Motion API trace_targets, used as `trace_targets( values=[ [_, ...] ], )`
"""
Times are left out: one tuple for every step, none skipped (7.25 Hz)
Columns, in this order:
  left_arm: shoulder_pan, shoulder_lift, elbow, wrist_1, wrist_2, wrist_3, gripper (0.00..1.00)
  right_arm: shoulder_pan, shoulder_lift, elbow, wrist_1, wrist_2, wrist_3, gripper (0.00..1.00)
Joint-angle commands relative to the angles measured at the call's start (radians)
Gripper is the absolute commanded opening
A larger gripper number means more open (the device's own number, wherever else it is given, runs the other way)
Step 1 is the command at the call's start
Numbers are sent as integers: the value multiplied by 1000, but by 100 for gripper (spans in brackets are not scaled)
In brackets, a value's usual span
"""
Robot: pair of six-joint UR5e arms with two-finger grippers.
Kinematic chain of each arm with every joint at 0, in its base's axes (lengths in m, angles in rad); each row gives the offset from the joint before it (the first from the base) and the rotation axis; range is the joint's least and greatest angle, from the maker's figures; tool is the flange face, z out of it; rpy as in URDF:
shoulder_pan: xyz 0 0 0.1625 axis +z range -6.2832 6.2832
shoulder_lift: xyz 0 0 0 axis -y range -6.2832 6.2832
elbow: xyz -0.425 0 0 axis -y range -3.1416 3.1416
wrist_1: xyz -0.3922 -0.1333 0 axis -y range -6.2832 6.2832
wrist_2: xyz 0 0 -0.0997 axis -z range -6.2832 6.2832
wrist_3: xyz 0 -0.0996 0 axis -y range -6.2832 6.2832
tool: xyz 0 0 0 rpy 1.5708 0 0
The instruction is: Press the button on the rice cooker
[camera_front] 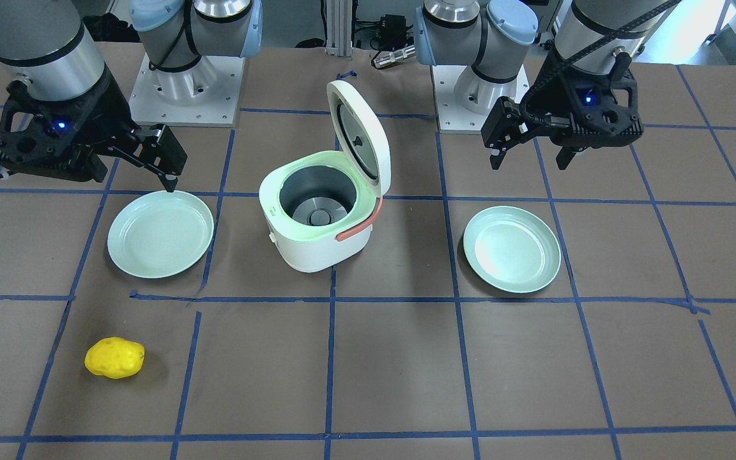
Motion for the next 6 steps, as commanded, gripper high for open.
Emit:
trace_targets(
  values=[
    [0,0,0,0,0,1,100,0,-1,-2,-4,-5,1,100],
    [0,0,0,0,0,1,100,0,-1,0,2,-16,1,100],
    [0,0,0,0,0,-1,100,3,-1,-2,-1,-33,1,100],
    [0,0,0,0,0,1,100,3,-1,3,4,-37,1,100],
    [0,0,0,0,0,1,100,4,-1,3,2,-34,2,100],
    [0,0,0,0,0,1,100,3,-1,6,5,-36,1,100]
  ],
)
